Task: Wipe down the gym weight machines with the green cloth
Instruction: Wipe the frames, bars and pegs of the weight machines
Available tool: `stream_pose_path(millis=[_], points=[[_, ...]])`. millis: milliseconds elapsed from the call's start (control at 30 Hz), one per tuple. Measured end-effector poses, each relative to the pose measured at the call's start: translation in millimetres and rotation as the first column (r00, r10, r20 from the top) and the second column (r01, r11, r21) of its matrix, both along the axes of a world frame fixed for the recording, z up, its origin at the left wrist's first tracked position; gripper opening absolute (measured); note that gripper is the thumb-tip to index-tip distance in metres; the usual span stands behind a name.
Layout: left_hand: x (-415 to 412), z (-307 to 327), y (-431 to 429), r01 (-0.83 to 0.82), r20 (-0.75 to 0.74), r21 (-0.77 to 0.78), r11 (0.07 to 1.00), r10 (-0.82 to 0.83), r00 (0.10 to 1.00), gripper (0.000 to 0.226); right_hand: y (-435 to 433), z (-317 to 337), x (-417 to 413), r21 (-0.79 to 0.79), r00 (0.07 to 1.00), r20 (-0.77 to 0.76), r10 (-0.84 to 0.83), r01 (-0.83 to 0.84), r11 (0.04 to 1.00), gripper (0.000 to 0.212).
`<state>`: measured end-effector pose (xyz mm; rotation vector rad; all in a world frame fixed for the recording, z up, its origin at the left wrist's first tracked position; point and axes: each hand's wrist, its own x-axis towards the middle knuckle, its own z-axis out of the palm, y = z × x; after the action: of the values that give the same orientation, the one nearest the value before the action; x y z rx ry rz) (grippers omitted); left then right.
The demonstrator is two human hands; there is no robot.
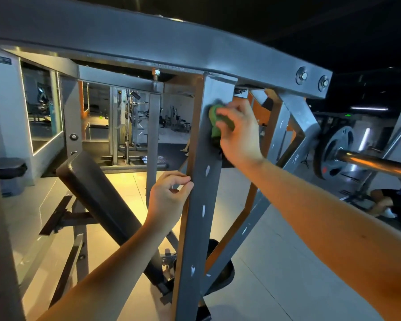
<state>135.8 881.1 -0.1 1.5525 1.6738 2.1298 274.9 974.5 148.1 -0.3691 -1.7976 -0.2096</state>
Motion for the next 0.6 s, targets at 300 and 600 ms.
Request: stream_pose_path(millis=[300, 600], points=[[3, -2, -1, -0.057, -0.039, 0.044, 0.997, 0.058, 0.998, 0.012, -17, -136, 5, -0.089, 0.997, 0.075, 0.021, -0.014, 0.996, 0.009], [4, -7, 3, -0.009, 0.029, 0.05, 0.999, 0.008, 1.0, 0.009, -11, -53, -3, -0.159, 0.992, -0.125, -0.001, -0.019, 0.987, 0.014]])
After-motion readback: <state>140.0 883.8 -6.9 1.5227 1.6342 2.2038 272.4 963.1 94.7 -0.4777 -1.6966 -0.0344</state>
